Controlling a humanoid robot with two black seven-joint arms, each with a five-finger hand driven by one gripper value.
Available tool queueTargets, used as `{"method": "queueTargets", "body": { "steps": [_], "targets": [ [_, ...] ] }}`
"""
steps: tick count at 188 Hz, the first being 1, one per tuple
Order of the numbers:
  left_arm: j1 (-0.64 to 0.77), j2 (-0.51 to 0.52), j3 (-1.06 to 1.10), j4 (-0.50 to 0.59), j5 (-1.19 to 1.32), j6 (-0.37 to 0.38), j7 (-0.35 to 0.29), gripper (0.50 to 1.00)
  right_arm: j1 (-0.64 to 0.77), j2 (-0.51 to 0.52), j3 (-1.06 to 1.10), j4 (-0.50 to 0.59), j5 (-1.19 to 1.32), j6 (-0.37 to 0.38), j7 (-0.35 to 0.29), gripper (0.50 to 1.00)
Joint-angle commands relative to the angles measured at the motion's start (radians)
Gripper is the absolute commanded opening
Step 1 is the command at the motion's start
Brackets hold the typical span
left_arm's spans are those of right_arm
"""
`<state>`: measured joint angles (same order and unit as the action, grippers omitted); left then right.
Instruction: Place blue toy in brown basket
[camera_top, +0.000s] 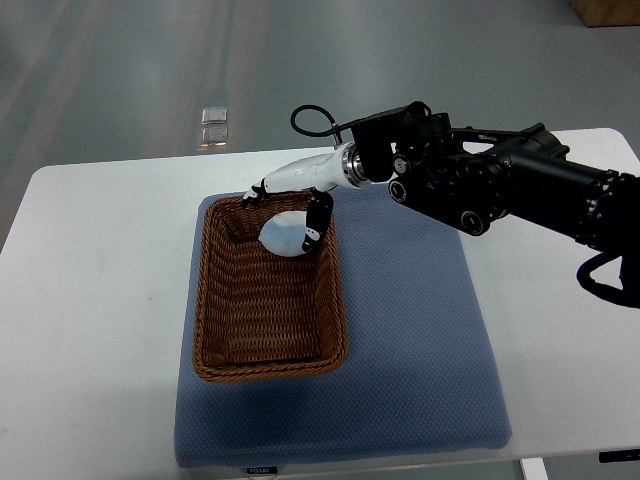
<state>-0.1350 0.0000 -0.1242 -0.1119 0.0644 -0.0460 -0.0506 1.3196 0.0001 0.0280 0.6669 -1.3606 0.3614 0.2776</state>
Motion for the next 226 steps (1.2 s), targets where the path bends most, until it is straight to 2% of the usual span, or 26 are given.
{"method": "queueTargets", "body": {
  "steps": [1,22,52,79,90,133,170,226],
  "targets": [
    [0.0,0.0,-0.002,0.0,0.0,0.0,0.0,1.0,0.0,0.0,0.01,-0.006,0.011,-0.018,-0.002,0.911],
    [0.0,0.0,-0.002,0.0,0.0,0.0,0.0,1.0,0.0,0.0,0.047,-0.032,0.023,-0.044,-0.002,0.911],
    [0.0,0.0,-0.002,0.0,0.0,0.0,0.0,1.0,-0.005,0.0,0.219,-0.105,0.124,-0.032,-0.014,0.911],
    [-0.002,0.0,-0.002,0.0,0.0,0.0,0.0,1.0,-0.063,-0.002,0.381,-0.187,0.285,-0.071,-0.089,0.911],
    [-0.002,0.0,-0.002,0.0,0.0,0.0,0.0,1.0,-0.088,-0.002,0.449,-0.216,0.342,-0.101,-0.098,0.911],
    [-0.003,0.0,-0.002,-0.002,0.002,0.0,0.0,1.0,-0.23,-0.029,0.734,-0.285,0.597,-0.211,-0.095,0.911],
    [-0.005,0.0,-0.002,-0.002,0.005,-0.002,0.0,1.0,-0.387,-0.075,0.882,-0.285,0.67,-0.222,-0.057,0.911],
    [-0.006,0.0,0.001,-0.002,0.005,-0.002,0.0,1.0,-0.528,-0.051,1.093,-0.271,0.678,-0.222,-0.028,0.911]
  ]
}}
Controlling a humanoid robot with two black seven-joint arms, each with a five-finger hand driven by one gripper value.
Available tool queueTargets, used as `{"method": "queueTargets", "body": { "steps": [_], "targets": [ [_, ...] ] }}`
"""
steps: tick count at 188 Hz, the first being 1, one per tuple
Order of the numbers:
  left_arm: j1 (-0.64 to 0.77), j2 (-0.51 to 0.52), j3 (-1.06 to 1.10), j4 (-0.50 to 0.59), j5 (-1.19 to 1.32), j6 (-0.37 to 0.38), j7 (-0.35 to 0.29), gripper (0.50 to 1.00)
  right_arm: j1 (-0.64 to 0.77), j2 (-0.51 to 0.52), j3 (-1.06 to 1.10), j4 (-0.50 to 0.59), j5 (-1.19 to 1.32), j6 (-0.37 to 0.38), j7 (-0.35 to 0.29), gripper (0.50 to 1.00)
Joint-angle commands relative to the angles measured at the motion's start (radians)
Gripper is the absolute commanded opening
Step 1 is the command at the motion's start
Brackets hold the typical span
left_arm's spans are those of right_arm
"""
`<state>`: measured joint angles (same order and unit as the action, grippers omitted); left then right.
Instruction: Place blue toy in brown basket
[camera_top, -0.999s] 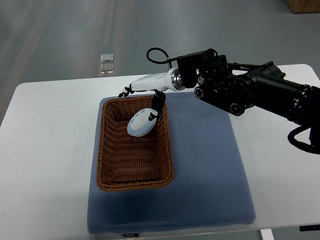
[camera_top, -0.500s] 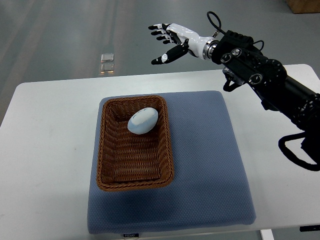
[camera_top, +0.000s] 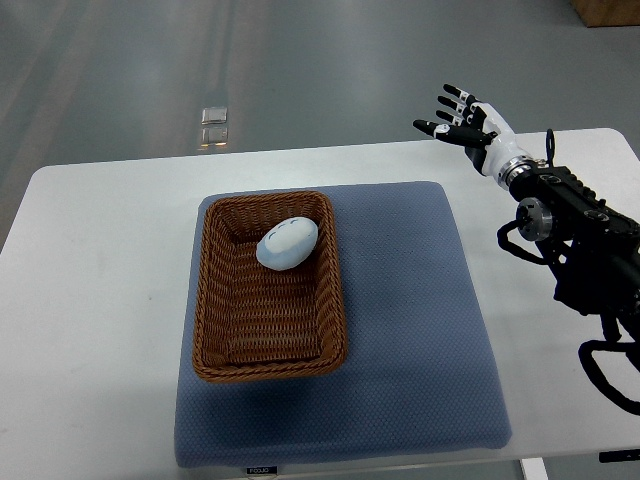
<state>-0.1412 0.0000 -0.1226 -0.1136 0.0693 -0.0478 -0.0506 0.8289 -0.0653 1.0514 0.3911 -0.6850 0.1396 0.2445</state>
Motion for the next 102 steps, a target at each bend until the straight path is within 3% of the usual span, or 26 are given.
{"method": "queueTargets", "body": {
  "steps": [1,39,102],
  "targets": [
    [0.0,0.0,0.0,0.0,0.0,0.0,0.0,1.0,-0.042,0.016,0.075,0.006,0.004,0.002,0.006,0.911],
    [0.0,0.0,-0.002,0.0,-0.002,0.0,0.0,1.0,-0.108,0.039,0.095,0.074,0.007,-0.002,0.022,0.911],
    [0.0,0.0,-0.005,0.0,-0.002,0.002,0.0,1.0,-0.119,0.045,0.093,0.092,0.007,0.008,0.038,0.913]
  ]
}}
